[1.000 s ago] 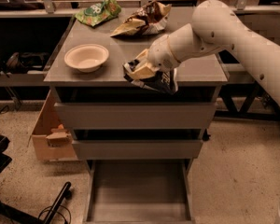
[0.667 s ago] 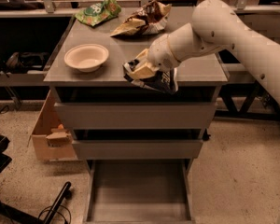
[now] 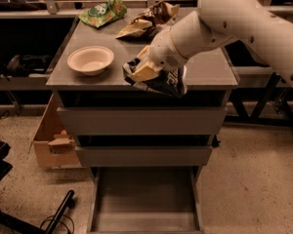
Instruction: Place blue chip bag into bottom drawer
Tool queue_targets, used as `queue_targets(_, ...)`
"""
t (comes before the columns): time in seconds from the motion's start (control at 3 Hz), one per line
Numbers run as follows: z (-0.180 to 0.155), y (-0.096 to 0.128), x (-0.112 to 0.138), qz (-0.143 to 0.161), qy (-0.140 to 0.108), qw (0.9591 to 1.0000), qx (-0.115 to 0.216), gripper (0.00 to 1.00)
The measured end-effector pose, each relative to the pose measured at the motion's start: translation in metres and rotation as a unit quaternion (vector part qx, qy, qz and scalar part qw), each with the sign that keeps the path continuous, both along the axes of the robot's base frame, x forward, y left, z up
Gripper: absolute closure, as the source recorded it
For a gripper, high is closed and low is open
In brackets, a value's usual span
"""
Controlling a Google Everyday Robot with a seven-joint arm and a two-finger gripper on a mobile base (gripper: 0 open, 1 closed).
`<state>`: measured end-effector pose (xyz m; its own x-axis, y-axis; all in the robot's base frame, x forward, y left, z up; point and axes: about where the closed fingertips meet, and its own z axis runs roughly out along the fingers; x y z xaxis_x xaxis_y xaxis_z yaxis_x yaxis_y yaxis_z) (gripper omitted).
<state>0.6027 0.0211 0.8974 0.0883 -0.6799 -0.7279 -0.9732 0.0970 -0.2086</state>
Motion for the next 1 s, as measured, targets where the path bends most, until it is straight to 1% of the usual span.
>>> queue_targets(0.33,-0.005,0.018,-0.048,0.006,0.005,0.9999,0.008,1.0)
queue_targets(0.67,-0.04,0.035,-0.086,0.0,0.012,0.9975,0.07,1.0)
queue_targets(1.0,-0.104,0.035,-0.114,-0.022,0.018,0.9922,0.122,1.0)
